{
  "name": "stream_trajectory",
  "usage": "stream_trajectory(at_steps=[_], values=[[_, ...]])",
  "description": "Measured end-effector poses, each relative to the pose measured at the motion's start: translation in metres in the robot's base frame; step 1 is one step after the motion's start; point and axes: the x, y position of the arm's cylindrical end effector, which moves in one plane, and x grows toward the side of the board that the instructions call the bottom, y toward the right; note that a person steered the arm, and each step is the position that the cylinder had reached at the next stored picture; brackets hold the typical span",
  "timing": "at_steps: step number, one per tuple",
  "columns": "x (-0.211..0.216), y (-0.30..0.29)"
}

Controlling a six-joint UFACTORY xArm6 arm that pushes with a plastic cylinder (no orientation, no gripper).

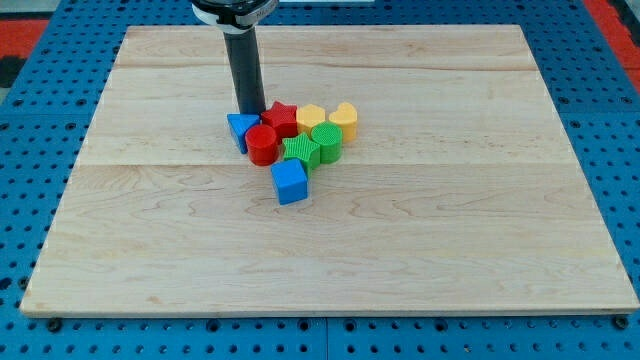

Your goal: Move your arm towards the center right

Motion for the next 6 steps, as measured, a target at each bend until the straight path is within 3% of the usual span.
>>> stream_trajectory(at_steps=[2, 3, 4, 6], values=[[0.000, -0.002], [-0.011, -0.030], [-0.032, -0.004], [-0.055, 0.132]])
